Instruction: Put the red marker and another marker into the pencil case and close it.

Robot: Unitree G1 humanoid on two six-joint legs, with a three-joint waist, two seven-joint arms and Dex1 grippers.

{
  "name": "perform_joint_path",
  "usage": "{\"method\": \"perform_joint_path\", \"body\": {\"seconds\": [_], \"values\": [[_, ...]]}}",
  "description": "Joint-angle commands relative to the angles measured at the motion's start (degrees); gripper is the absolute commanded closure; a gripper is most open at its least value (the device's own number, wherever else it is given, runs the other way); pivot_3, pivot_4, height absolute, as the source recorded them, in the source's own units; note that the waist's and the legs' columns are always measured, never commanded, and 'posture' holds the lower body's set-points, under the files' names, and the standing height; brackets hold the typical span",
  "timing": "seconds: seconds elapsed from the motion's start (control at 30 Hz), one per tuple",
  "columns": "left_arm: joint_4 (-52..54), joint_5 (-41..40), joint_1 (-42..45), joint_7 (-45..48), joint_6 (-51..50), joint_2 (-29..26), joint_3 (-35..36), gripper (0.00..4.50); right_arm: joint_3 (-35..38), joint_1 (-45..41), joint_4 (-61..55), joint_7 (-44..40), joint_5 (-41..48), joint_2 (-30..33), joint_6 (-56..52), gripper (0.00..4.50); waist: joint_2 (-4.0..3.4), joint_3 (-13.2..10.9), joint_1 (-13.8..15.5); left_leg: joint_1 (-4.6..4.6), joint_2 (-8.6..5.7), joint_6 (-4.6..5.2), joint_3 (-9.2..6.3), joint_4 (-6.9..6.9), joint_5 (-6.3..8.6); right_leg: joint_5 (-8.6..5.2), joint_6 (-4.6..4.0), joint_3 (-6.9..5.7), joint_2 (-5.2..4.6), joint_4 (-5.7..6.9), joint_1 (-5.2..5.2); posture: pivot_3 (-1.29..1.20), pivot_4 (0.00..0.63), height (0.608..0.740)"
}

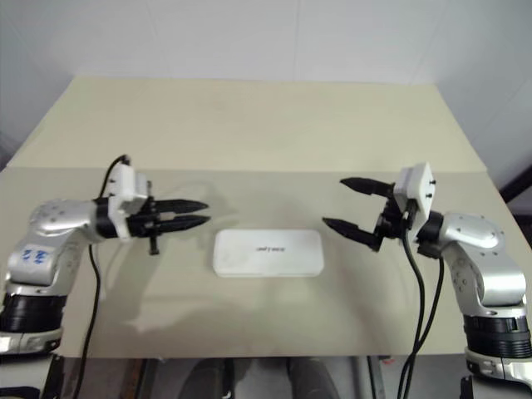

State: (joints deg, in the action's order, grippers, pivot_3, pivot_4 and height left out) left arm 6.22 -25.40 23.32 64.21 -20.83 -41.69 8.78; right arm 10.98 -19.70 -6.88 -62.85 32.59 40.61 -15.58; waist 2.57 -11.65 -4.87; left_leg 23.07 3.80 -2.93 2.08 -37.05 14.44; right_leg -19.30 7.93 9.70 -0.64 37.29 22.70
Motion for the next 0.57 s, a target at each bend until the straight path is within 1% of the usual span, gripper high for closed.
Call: {"method": "perform_joint_path", "body": {"seconds": [0.03,0.13,0.2,0.23,0.27,0.37,0.47,0.57], "values": [[3.13,-2.29,-3.56,-3.23,0.02,-0.8,5.92,2.22,1.91,0.21,1.21,-1.27,-0.38,0.99,2.76,0.0,0.01,0.0,0.01,0.0,0.0,0.0,0.0,-0.01,0.01,0.0,0.0,-0.01,-0.01,-0.01,-0.02,0.0,0.15,0.74],[4.18,-2.96,-5.34,-3.73,-0.38,-1.13,6.75,1.18,1.18,-0.72,3.58,-3.26,-1.58,1.87,4.36,0.0,0.01,0.0,0.21,0.0,0.0,0.0,-0.02,-0.04,0.01,0.0,0.0,-0.04,0.0,0.01,-0.03,0.0,0.15,0.74],[4.15,-1.98,-6.58,-3.49,0.71,-2.87,7.75,0.53,1.06,-2.08,5.71,-3.92,-2.1,2.0,5.03,0.0,0.02,-0.01,0.06,0.0,-0.01,0.0,-0.01,-0.06,0.01,0.02,0.02,-0.04,0.0,0.0,-0.04,0.0,0.15,0.74],[4.18,-2.14,-6.68,-4.21,0.61,-3.19,8.63,0.12,1.0,-2.76,6.78,-4.29,-2.54,2.16,5.61,0.0,0.03,-0.01,0.03,-0.01,-0.01,0.0,-0.01,-0.07,0.01,0.03,0.01,-0.03,0.0,-0.01,-0.04,0.0,0.15,0.74],[4.43,-2.77,-7.1,-4.29,0.11,-3.64,9.29,0.02,0.92,-3.33,7.65,-4.63,-2.92,2.23,6.13,0.0,0.02,-0.01,-0.02,-0.01,0.0,0.0,0.0,-0.07,0.01,0.03,0.01,-0.03,0.0,-0.01,-0.04,0.0,0.15,0.74],[4.61,-2.64,-8.43,-4.13,0.61,-3.67,8.55,0.02,0.2,-3.61,8.89,-5.64,-4.05,2.05,7.94,0.0,0.0,0.0,-0.18,-0.05,0.01,0.0,0.01,0.0,0.01,0.02,-0.02,-0.03,0.01,-0.03,-0.03,0.0,0.15,0.74],[5.45,-1.0,-8.59,-6.12,2.54,-2.47,7.36,0.02,-0.27,-3.08,8.48,-5.89,-4.34,1.51,8.47,0.0,0.0,-0.01,-0.07,-0.04,0.02,-0.01,0.02,0.07,0.02,0.0,-0.05,-0.05,0.01,-0.05,0.01,0.0,0.15,0.74],[4.69,0.12,-7.95,-7.01,4.55,-2.26,6.68,0.02,-1.47,-5.02,8.24,-5.1,-4.22,0.54,7.91,0.0,0.0,-0.01,-0.03,-0.01,0.03,-0.04,0.02,0.05,0.04,0.0,-0.05,-0.05,0.0,-0.08,0.0,0.0,0.15,0.74]]}}
